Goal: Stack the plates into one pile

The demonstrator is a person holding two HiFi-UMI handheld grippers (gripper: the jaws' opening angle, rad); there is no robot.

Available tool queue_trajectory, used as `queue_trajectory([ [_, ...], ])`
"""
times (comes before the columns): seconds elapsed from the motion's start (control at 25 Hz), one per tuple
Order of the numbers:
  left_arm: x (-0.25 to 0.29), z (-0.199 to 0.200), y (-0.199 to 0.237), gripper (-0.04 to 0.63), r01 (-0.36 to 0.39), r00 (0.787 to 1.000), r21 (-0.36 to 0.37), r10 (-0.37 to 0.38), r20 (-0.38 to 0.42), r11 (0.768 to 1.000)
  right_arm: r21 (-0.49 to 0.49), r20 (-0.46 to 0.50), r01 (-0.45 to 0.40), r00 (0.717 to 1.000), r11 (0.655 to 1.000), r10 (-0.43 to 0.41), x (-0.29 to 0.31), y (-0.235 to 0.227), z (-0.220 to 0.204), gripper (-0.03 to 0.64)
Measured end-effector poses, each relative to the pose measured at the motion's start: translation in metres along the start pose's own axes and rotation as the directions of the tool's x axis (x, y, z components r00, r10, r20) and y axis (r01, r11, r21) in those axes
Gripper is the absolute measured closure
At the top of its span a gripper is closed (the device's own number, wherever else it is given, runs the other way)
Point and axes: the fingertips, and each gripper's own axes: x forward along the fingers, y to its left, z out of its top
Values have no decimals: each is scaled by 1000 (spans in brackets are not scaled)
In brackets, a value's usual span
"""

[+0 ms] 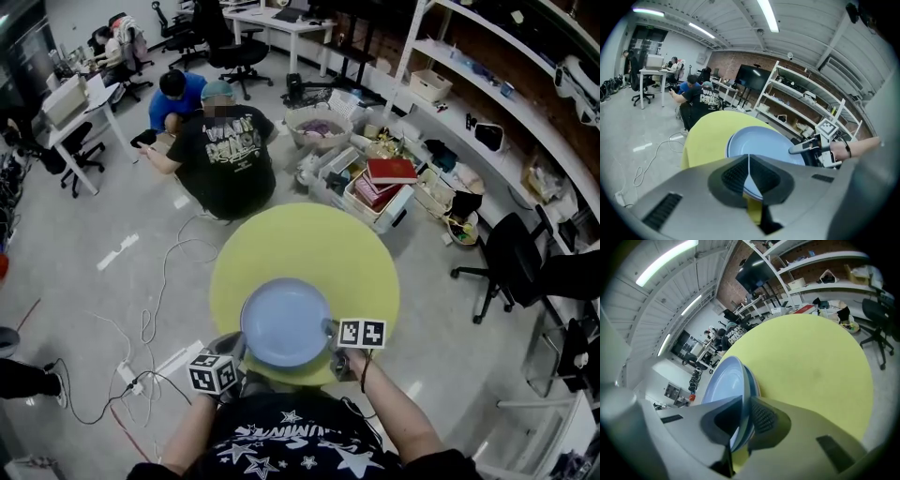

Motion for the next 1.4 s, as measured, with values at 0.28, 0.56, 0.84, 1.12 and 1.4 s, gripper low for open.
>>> queue_trajectory([
  [0.28, -2, 1, -11, 575, -32, 999, 3, 32, 23, 999, -144, -5, -21, 1000, 989, 21, -2, 7, -1, 544],
  [0.56, -6, 1, -21, 575, -62, 997, -24, 64, 50, 998, -197, 30, -23, 999, 980, 29, -19, -2, 5, 486],
  [0.84, -21, -4, -27, 575, -121, 987, -59, 126, 104, 991, -274, 126, -28, 990, 961, 64, -37, -8, 20, 488],
  [1.12, -32, -1, -35, 575, -128, 981, -51, 134, 138, 990, -351, 200, -23, 975, 936, 99, -44, 4, 30, 534],
  [1.4, -41, -1, -45, 575, -94, 981, -37, 99, 169, 995, -413, 230, 23, 970, 911, 79, -51, 19, 16, 588],
])
